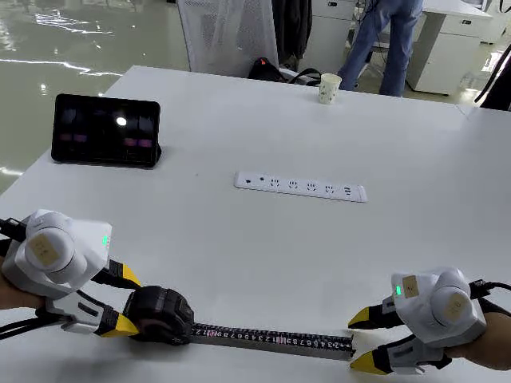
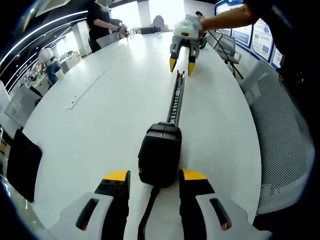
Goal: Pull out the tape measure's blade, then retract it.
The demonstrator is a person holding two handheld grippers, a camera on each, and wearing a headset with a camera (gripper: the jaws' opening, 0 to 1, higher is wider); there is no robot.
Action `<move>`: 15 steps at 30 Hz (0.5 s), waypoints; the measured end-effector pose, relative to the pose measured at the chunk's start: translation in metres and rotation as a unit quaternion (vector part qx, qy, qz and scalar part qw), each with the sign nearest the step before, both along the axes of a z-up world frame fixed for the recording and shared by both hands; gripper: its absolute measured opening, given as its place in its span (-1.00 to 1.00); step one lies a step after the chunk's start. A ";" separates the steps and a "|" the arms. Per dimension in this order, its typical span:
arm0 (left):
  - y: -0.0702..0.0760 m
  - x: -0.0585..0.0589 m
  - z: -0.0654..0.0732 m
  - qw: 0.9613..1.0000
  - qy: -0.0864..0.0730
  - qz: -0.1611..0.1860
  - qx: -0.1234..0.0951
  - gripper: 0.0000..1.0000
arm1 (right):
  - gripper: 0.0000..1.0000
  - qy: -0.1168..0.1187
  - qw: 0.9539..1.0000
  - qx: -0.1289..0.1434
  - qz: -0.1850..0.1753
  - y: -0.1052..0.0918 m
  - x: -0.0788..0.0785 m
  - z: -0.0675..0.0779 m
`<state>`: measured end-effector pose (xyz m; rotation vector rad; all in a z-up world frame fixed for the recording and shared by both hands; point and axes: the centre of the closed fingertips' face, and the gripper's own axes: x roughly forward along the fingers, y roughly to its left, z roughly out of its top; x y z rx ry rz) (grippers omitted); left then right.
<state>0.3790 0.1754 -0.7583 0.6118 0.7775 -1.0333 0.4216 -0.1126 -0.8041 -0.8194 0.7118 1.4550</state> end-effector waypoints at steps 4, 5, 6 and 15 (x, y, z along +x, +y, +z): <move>0.000 -0.003 0.002 1.000 -0.001 0.012 -0.005 -0.19 | -0.29 -0.002 1.000 -0.001 -0.007 -0.004 -0.001 0.001; 0.000 -0.004 0.002 1.000 0.000 0.017 -0.007 -0.17 | -0.27 -0.002 1.000 0.001 -0.010 -0.004 -0.002 0.002; -0.001 -0.005 0.002 1.000 0.001 0.021 -0.010 -0.16 | -0.26 -0.001 1.000 0.001 -0.012 -0.005 -0.002 0.002; 0.004 -0.017 0.003 0.998 0.007 0.065 -0.026 0.06 | -0.09 0.002 0.999 0.011 -0.044 -0.010 -0.008 0.005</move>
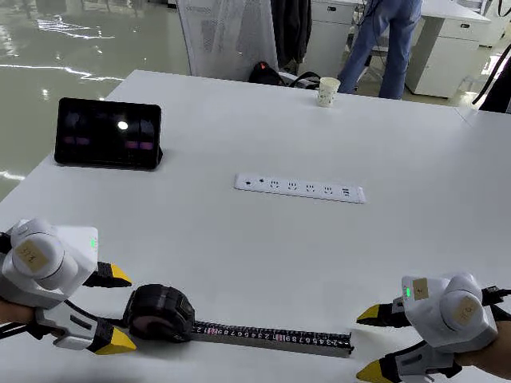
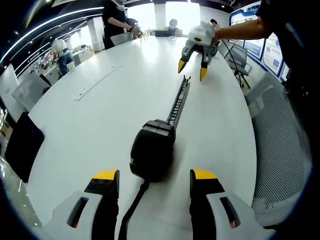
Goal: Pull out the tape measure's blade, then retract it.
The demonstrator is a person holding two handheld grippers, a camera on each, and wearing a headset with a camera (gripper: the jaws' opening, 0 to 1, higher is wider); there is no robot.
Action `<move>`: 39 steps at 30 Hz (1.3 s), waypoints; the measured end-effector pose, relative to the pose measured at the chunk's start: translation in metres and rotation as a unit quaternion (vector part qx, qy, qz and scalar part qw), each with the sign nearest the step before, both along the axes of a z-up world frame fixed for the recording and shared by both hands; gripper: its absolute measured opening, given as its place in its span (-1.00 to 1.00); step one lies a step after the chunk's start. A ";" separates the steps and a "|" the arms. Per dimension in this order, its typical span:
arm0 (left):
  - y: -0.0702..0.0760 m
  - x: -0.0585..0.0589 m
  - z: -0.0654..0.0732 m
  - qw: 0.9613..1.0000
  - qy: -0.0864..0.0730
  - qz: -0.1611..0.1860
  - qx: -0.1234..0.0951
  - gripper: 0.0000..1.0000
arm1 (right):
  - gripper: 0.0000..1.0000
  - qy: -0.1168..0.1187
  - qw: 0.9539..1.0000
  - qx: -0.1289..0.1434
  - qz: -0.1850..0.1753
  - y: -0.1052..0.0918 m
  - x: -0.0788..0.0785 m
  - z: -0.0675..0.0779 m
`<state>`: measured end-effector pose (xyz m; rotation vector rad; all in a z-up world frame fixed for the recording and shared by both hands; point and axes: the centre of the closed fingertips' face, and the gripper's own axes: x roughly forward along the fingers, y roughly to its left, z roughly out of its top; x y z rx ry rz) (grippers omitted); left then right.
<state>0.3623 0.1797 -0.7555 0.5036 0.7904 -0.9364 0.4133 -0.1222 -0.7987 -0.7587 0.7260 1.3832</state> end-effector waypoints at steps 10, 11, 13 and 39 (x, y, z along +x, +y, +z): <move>-0.001 -0.009 0.003 0.999 0.000 0.042 -0.021 0.27 | 0.07 0.006 0.999 0.015 -0.038 -0.004 -0.008 0.001; -0.001 -0.009 0.003 0.999 -0.001 0.047 -0.022 0.28 | 0.08 0.006 0.999 0.016 -0.040 -0.004 -0.009 0.001; -0.001 -0.010 0.003 0.998 -0.003 0.056 -0.024 0.33 | 0.12 0.005 0.999 0.019 -0.047 -0.005 -0.011 0.002; -0.013 -0.030 0.013 0.985 -0.032 0.144 -0.084 0.80 | 0.65 -0.006 0.985 0.074 -0.153 -0.012 -0.034 0.017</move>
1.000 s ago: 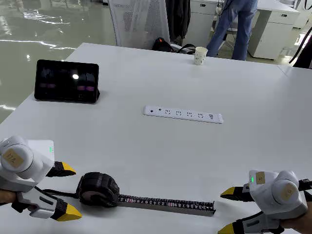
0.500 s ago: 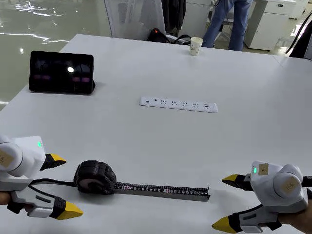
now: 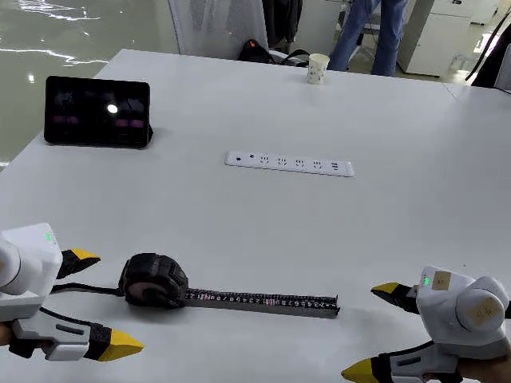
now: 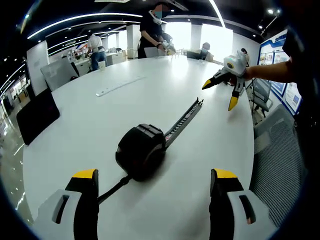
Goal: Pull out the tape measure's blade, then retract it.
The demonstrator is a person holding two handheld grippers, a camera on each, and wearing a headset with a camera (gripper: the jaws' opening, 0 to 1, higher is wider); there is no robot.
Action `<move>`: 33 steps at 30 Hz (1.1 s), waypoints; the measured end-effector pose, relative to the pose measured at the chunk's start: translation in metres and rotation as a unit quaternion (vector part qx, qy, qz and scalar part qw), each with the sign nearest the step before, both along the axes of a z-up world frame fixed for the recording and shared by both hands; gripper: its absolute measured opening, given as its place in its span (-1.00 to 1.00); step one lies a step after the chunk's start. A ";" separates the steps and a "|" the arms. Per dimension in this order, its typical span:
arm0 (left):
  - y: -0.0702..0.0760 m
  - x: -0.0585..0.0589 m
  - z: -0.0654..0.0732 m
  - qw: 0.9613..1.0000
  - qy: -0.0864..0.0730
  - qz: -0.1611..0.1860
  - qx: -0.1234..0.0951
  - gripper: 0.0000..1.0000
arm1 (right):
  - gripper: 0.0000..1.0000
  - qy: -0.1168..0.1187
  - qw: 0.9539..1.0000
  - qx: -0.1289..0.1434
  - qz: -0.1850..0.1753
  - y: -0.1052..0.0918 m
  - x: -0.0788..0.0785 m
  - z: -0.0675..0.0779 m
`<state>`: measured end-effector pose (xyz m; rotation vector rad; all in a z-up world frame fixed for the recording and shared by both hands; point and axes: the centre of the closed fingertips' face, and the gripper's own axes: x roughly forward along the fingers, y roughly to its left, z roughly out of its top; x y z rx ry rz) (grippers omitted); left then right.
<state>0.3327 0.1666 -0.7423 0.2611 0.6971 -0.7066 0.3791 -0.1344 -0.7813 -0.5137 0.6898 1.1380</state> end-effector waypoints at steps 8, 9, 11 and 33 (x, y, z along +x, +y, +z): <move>-0.001 -0.004 0.003 0.999 -0.018 0.032 -0.017 0.81 | 0.72 -0.007 0.999 0.020 -0.035 0.003 -0.013 0.013; -0.001 -0.004 0.003 0.999 -0.021 0.036 -0.016 0.82 | 0.73 -0.008 0.999 0.023 -0.040 0.004 -0.014 0.015; -0.002 -0.005 0.004 0.999 -0.025 0.042 -0.016 0.82 | 0.75 -0.012 0.998 0.031 -0.050 0.005 -0.016 0.018; -0.016 -0.020 0.008 0.994 -0.041 0.086 -0.044 0.83 | 0.85 -0.029 0.989 0.083 -0.119 0.015 -0.031 0.035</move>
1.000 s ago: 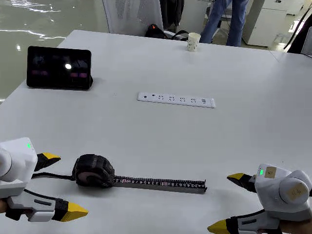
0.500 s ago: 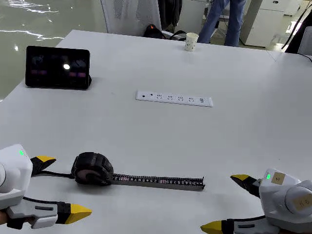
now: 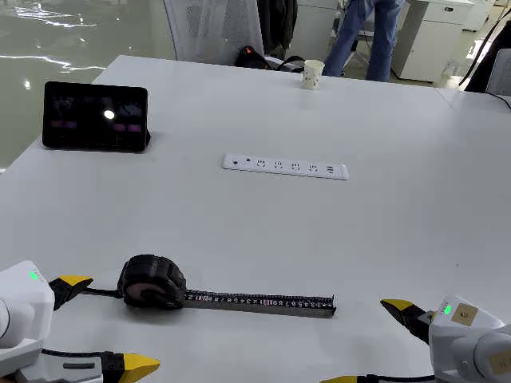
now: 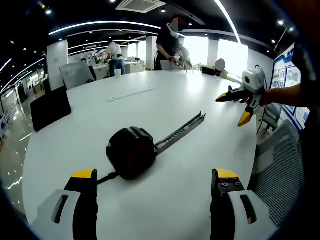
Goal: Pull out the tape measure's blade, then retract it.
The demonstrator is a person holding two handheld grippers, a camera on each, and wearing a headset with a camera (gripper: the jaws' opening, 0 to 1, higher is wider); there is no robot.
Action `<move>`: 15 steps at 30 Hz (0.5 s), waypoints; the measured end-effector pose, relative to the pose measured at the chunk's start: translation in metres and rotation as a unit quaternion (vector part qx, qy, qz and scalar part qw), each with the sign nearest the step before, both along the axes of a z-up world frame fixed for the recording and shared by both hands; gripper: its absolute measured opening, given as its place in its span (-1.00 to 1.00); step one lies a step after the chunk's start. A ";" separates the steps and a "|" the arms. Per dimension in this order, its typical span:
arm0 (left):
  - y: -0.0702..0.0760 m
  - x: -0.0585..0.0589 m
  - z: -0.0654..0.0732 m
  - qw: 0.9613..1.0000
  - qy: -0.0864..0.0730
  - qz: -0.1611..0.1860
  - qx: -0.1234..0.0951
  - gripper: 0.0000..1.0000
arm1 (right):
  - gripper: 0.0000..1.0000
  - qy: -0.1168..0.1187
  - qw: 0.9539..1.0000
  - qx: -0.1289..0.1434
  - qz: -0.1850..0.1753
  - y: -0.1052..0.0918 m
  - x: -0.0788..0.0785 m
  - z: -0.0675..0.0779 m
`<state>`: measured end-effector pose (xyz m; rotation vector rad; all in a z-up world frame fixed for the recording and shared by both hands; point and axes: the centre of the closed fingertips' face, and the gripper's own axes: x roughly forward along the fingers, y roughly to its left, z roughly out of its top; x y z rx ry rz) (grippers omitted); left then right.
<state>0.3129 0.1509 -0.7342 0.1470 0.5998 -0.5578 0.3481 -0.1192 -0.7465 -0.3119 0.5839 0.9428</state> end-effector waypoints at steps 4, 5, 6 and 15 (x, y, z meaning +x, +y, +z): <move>-0.001 -0.002 0.000 1.000 -0.001 0.007 -0.002 0.83 | 0.85 -0.002 1.000 0.003 -0.010 -0.001 0.000 0.002; -0.001 -0.002 0.000 1.000 -0.001 0.009 -0.004 0.84 | 0.85 -0.002 1.000 0.004 -0.011 0.000 0.000 0.002; -0.001 -0.003 0.000 1.000 -0.001 0.011 -0.005 0.84 | 0.85 -0.002 1.000 0.006 -0.015 0.000 0.000 0.003; -0.005 -0.005 0.002 1.000 -0.001 0.023 -0.012 0.86 | 0.86 0.002 1.000 0.013 -0.026 0.004 -0.007 0.003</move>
